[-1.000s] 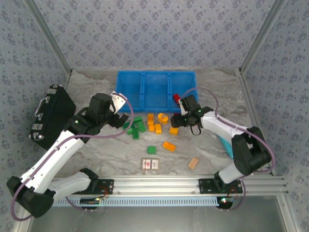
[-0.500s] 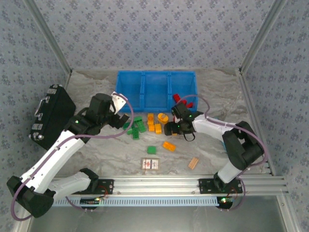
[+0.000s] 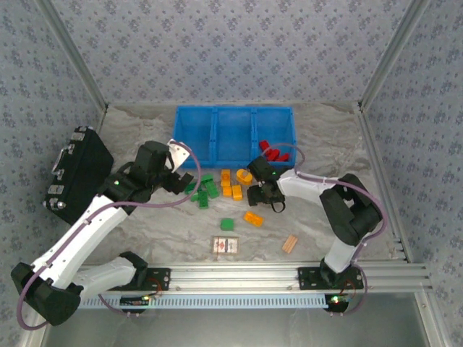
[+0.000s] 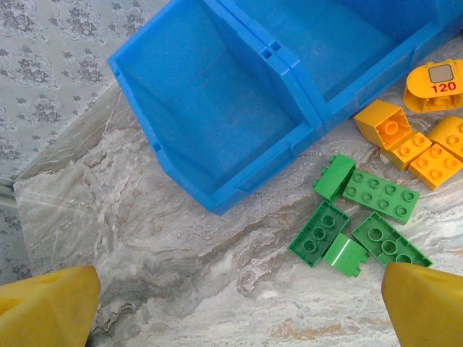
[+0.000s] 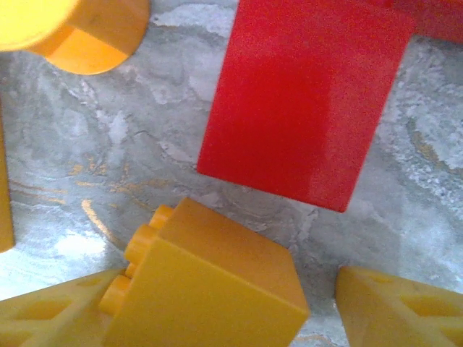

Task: Sort the legos into containers by color
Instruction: Pick up the lego from the center of the table.

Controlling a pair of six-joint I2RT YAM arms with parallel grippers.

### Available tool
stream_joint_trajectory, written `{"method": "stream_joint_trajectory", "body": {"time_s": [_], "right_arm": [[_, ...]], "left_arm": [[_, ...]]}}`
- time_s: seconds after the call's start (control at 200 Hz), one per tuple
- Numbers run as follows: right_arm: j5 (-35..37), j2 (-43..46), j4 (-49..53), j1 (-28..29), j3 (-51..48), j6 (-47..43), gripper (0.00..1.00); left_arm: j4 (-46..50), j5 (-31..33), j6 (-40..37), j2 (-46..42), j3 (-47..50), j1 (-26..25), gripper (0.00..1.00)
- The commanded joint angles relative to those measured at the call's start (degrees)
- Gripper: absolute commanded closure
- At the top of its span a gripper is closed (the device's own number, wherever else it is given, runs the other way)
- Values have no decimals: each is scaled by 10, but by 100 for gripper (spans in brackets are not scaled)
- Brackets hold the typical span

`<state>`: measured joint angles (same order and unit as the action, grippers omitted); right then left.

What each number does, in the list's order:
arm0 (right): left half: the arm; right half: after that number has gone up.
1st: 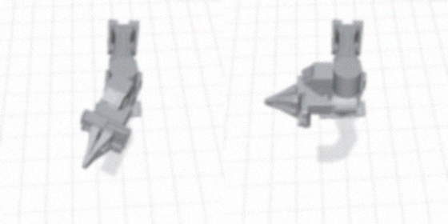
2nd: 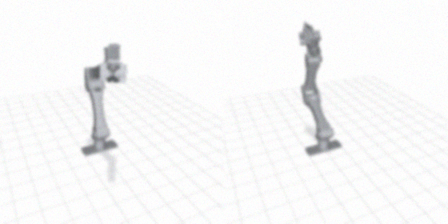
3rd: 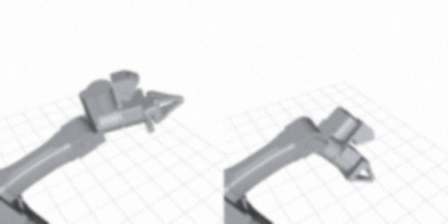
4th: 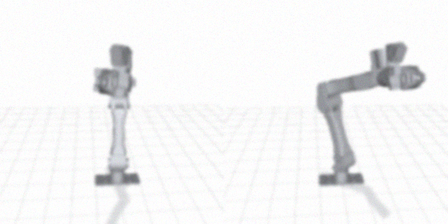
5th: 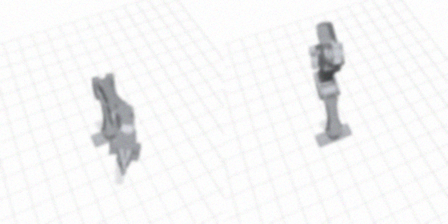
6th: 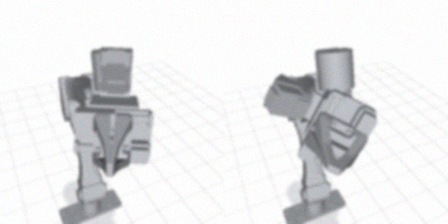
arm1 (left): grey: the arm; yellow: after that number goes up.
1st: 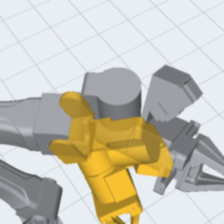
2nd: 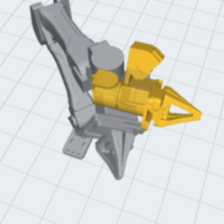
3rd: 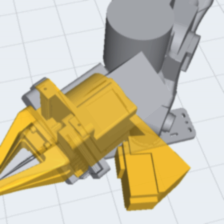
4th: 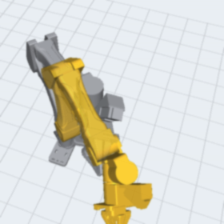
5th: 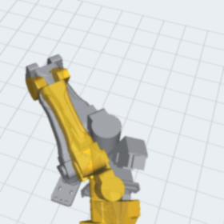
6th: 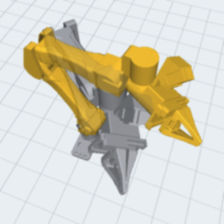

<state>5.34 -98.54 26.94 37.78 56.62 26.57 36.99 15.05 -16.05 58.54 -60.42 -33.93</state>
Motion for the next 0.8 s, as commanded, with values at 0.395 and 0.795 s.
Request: {"method": "stream_joint_trajectory", "body": {"time_s": [0.395, 0.795], "right_arm": [[-1, -30, 10, 5, 30, -8, 51], [-3, -8, 72, 4, 85, -62, 63]], "left_arm": [[-18, 6, 0, -11, 14, -4, 0], [-22, 8, -4, -7, 19, -4, 0]]}}
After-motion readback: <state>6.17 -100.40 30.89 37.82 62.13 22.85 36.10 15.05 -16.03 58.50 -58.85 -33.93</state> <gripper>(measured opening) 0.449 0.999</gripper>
